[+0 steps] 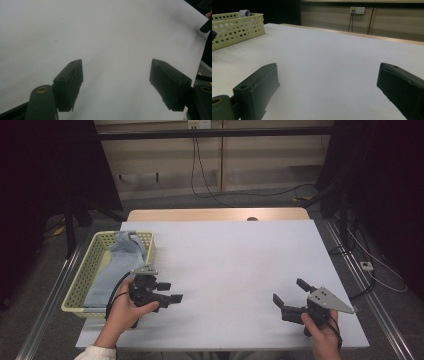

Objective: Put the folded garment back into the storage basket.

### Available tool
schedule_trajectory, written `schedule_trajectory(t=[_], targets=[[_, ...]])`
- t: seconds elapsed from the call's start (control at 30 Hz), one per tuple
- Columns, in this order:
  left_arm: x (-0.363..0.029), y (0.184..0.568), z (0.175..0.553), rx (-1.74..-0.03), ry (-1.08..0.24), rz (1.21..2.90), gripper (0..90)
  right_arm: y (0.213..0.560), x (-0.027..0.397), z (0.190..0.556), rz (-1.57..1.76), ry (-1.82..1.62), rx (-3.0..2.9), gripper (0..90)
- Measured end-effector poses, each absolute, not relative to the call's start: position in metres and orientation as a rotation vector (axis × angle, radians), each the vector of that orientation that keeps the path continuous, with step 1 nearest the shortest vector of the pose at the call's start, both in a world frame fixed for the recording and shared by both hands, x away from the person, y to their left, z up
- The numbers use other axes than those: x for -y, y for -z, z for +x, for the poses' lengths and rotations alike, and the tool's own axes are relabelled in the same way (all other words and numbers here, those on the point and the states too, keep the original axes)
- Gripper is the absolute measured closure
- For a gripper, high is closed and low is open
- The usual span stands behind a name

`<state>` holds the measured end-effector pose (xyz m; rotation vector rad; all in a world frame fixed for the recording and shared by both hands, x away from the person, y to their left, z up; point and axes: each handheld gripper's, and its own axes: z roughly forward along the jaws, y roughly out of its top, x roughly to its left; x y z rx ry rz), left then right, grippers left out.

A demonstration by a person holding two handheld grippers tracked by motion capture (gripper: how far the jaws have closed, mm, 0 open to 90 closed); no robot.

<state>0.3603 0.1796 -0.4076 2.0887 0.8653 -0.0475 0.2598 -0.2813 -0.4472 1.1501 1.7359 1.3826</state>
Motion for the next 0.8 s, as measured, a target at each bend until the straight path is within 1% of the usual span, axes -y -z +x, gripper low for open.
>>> schedule_trajectory(t=[0.8], targets=[[-0.1847,0.411,0.3518,-0.821,0.061,2.081,21.4,0.4469,0.2802,0.2597,1.144,-1.387,-1.745,3.5]])
